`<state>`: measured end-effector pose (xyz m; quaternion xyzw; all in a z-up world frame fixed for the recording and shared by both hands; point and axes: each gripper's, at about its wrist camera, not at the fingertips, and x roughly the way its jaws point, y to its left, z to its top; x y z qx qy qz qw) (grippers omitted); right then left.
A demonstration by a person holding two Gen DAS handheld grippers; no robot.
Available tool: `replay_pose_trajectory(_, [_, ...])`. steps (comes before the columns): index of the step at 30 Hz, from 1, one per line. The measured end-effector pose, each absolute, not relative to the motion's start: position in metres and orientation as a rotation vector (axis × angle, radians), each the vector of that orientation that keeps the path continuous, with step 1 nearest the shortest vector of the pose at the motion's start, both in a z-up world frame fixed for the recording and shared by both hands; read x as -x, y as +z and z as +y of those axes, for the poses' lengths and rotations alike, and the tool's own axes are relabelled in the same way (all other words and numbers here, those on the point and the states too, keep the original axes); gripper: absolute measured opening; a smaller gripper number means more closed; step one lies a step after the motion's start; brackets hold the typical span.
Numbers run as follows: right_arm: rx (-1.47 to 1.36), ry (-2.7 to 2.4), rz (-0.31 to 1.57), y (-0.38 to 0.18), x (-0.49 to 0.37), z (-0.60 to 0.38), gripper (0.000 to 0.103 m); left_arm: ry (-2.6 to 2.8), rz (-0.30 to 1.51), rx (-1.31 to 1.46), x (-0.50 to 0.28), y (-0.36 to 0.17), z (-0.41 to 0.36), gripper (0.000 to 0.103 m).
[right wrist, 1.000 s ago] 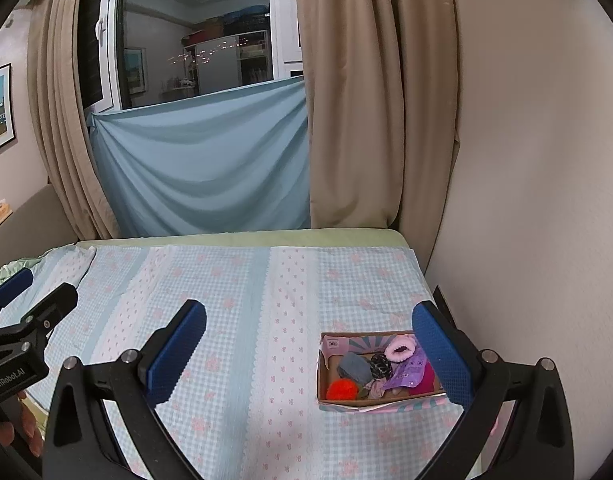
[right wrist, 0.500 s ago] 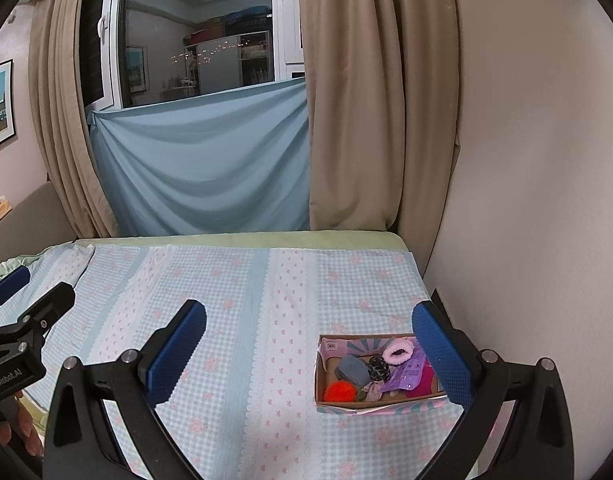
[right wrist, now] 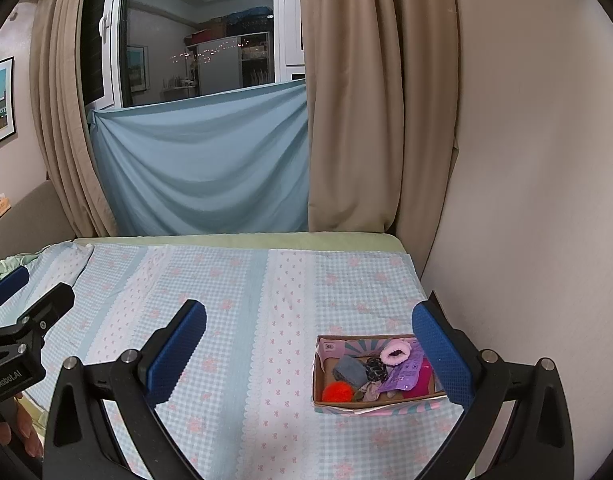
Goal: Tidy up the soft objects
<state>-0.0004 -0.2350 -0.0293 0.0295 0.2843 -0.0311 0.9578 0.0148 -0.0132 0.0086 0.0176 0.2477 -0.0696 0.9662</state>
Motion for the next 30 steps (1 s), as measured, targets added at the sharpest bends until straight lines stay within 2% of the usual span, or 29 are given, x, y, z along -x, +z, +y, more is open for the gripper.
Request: replay_pose_trajectory(30, [-0.064, -0.069, 0.572, -0.028, 0.003, -0.237, 0.103, -0.084, 0.470, -0.074, -0.010, 0.011, -0.025, 0.103])
